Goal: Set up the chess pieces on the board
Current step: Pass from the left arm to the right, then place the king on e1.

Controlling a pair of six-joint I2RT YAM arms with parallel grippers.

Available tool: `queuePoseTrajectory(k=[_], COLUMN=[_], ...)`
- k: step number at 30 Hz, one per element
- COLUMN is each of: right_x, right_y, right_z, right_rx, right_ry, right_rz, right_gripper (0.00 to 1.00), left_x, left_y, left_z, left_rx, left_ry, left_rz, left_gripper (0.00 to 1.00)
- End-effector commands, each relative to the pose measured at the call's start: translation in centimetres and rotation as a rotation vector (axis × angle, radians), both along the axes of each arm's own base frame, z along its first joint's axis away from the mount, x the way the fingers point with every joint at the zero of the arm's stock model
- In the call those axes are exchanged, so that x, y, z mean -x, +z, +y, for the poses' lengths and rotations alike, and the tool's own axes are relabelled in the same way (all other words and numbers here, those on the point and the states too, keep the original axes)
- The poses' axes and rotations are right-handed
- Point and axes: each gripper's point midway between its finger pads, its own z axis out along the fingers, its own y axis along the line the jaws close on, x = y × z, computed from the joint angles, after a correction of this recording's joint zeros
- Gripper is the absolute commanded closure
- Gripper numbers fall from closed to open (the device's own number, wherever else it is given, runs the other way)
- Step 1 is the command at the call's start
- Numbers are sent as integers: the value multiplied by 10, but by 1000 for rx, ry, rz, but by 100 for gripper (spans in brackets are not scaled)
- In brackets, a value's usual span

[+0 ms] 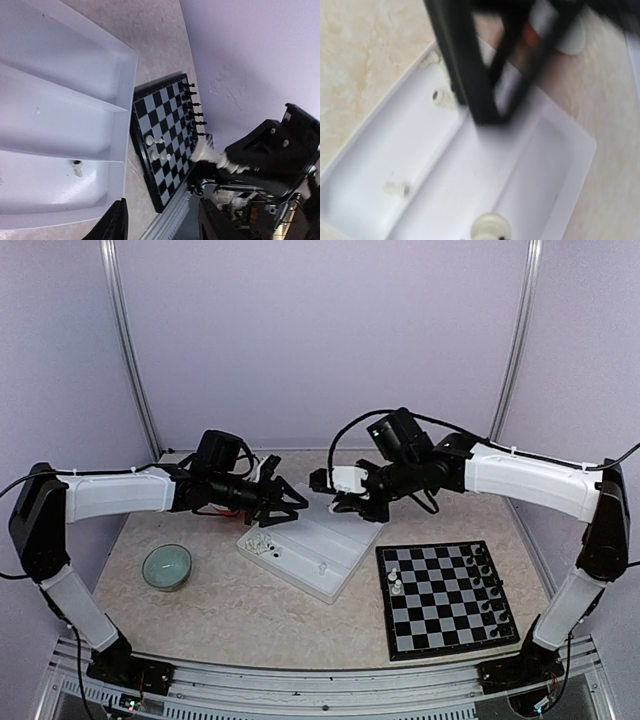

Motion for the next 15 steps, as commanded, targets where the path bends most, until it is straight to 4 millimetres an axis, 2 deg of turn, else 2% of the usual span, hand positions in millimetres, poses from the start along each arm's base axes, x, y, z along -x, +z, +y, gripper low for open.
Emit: queuePoseTrajectory(k=[1, 6, 8, 10, 11, 15], right_x=[40, 52, 64, 77, 85, 101], right_y=[16, 3, -7, -20, -34, -68], right_z=[-30, -72, -88, -102, -111, -131], right_rx=[-132, -127, -98, -65, -36, 38], right_ry=[58, 2, -6, -15, -17, -24], right_rz=[309, 374, 379, 381, 393, 421], right_gripper=[100, 100, 100, 100, 100, 100], left_x=[-28, -59, -68, -74, -76, -75], left_y=[14, 24, 25, 24, 23, 25], left_z=[20, 40, 50, 61, 64, 73], left_rx=[-156, -362, -445, -516, -536, -535], left_ry=[30, 86, 101, 124, 128, 133], left_rz=[-263, -488, -579, -644, -668, -723], left_gripper=[51, 51, 51, 51, 51, 51])
